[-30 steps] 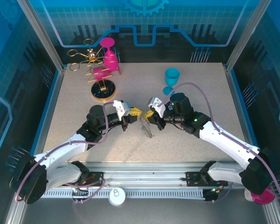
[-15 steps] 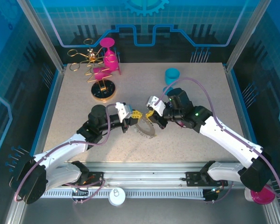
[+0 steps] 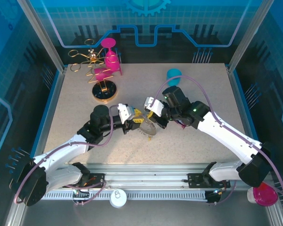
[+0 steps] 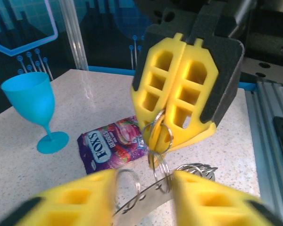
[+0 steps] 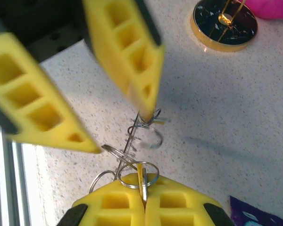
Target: Put the keys on the keyring
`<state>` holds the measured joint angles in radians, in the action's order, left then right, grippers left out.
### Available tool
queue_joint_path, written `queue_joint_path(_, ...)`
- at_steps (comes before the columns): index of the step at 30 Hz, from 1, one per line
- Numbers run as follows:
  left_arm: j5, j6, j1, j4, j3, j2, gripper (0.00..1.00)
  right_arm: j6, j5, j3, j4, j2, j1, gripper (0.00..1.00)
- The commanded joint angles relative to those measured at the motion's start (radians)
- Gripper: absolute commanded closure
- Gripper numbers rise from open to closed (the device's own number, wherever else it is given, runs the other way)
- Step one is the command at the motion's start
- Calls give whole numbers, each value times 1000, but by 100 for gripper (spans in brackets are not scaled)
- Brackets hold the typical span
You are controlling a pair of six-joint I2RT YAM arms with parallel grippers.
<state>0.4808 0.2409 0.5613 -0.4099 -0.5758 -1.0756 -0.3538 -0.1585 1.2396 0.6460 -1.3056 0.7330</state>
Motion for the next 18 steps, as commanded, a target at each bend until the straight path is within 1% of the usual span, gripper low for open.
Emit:
queue_joint_path(1, -63, -25, -2, -14, 29, 58, 43, -49, 48, 57, 51, -14, 18, 100)
queue_joint_path(3, -108, -51, -1, -25, 50, 96, 32, -72, 77, 73, 67, -34, 20, 100)
queue_joint_path(5, -185, -93, -1, -50, 81, 150, 21, -95, 105, 94, 81, -63, 21, 100)
queue_joint_path(6, -247, -125, -2, -68, 101, 184, 15, -106, 111, 109, 87, -79, 21, 100)
queue_joint_path(8, -393, -186, -2, -82, 134, 253, 8, -121, 95, 135, 91, -111, 24, 100)
queue_joint_path(10, -538, -234, -2, -47, 150, 332, 3, -128, 66, 173, 89, -154, 37, 100)
queue_joint_path(13, -758, -290, -3, 40, 143, 425, 1, -117, 4, 242, 76, -229, 77, 100)
queue_joint_path(16, -932, -313, -7, 114, 119, 485, 1, -76, -69, 307, 37, -303, 124, 100)
queue_joint_path(18, -1023, -327, -10, 156, 96, 509, 1, -7, -135, 316, -35, -336, 139, 100)
